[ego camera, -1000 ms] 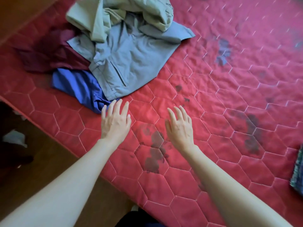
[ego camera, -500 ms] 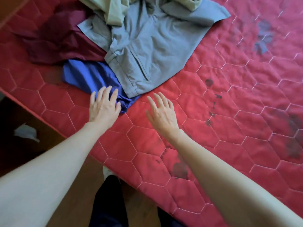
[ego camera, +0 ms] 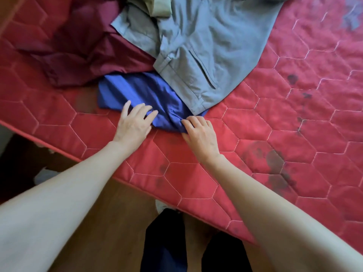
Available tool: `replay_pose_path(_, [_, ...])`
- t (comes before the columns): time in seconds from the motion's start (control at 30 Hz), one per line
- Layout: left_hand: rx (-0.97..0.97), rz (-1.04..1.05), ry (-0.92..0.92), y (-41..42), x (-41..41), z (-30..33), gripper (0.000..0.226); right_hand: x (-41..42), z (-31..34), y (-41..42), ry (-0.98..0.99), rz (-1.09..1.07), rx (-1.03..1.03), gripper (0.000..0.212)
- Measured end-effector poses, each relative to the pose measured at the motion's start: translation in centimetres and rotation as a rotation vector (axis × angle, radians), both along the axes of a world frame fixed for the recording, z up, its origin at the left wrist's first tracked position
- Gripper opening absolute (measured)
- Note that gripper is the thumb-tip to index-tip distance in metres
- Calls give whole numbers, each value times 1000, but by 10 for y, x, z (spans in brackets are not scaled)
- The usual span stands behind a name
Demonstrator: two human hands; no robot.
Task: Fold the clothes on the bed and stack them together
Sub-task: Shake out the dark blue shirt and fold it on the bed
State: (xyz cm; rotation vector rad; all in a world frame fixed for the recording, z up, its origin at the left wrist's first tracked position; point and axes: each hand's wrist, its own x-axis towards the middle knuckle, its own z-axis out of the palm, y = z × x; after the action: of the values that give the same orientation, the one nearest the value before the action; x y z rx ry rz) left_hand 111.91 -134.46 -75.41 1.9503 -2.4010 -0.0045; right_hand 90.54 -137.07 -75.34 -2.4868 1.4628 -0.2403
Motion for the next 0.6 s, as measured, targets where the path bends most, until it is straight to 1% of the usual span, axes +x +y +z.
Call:
replay_pose_path(0.07, [-82,-61,67,-11,5,4,23,2,4,-4,-24,-51,24,8])
replay_pose_path(0.13, [-121,-95,122,-18,6,13,14,1,11,-7,-72,-115,85,4])
replay_pose_path(0.2, [-127,-60,197,-19,2,27,13,-3,23,-8,-164,-182,76,7])
replay_pose_path(0.33, [-200,49,332,-17,-7,76,16,-16,72,-11,-384,-282,-32,12])
replay_pose_path(0.47, [-291,118,394,-27,-21,146,17,-30,142,-30,-466,-246,-133,15])
replay_pose_path(0.6, [-408,140,462,-47,-42,231,18,-46,231,-61,-529,-200,-246,14])
